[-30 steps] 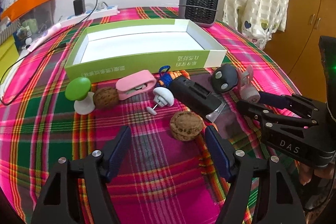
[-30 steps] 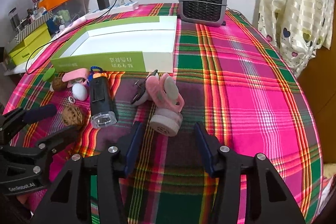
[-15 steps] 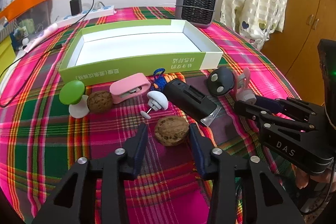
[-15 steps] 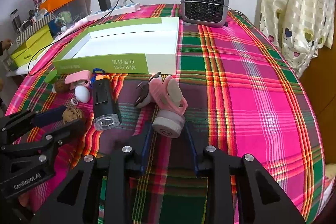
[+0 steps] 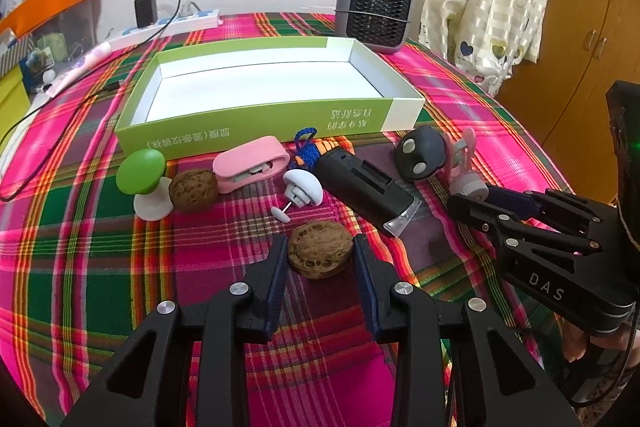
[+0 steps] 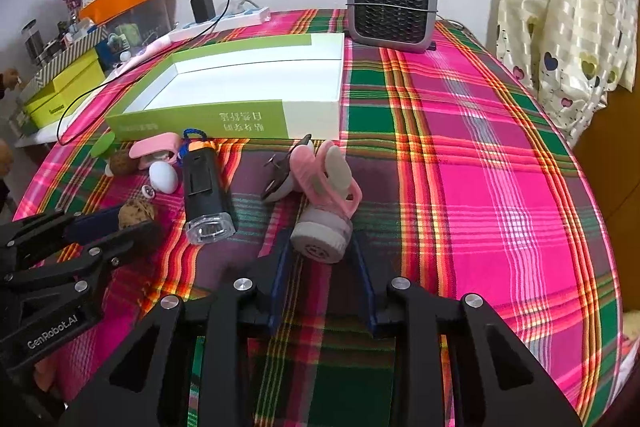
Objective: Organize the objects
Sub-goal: 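Reach the left gripper toward the walnut and close on it while the right gripper approaches the white round container, then grasp the white round container with the right gripper while the left gripper holds the walnut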
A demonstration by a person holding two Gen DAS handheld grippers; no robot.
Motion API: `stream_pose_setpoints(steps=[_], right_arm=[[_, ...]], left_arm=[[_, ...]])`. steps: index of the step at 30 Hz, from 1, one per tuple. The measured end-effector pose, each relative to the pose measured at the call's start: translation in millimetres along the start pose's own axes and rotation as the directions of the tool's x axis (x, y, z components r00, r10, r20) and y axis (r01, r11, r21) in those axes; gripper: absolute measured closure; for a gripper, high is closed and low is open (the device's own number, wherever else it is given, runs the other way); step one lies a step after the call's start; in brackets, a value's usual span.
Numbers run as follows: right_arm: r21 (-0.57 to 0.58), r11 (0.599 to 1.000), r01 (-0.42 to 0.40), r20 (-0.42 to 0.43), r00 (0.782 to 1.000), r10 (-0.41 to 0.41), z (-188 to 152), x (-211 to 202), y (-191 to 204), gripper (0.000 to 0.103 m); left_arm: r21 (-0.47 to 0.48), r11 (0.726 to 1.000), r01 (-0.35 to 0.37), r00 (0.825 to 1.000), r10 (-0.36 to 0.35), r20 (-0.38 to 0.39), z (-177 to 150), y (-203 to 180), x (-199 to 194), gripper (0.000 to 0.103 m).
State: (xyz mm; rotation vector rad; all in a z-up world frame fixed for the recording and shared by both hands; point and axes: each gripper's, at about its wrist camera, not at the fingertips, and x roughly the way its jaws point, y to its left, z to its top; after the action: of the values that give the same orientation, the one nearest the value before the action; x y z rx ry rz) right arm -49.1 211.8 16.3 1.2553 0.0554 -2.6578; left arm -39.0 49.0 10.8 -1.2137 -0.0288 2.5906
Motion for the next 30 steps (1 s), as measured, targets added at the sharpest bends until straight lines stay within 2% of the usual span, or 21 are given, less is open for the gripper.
stream_pose_setpoints(steps=[19, 30], right_arm=[[-0.012, 0.999, -0.043, 0.024, 0.999, 0.043, -4.9, -9.2, 6.8, 0.072], [-0.057, 0.996, -0.063, -0.034, 0.998, 0.061, -10.7, -7.3, 13.5, 0.072]], left_arm=[[-0.001, 1.0, 0.001, 1.0, -0.001, 0.003, -5.4, 1.4, -1.2, 0.073], [-0.006, 1.0, 0.004, 1.0, -0.004, -0.006, -12.1, 3.5, -9.7, 0.073]])
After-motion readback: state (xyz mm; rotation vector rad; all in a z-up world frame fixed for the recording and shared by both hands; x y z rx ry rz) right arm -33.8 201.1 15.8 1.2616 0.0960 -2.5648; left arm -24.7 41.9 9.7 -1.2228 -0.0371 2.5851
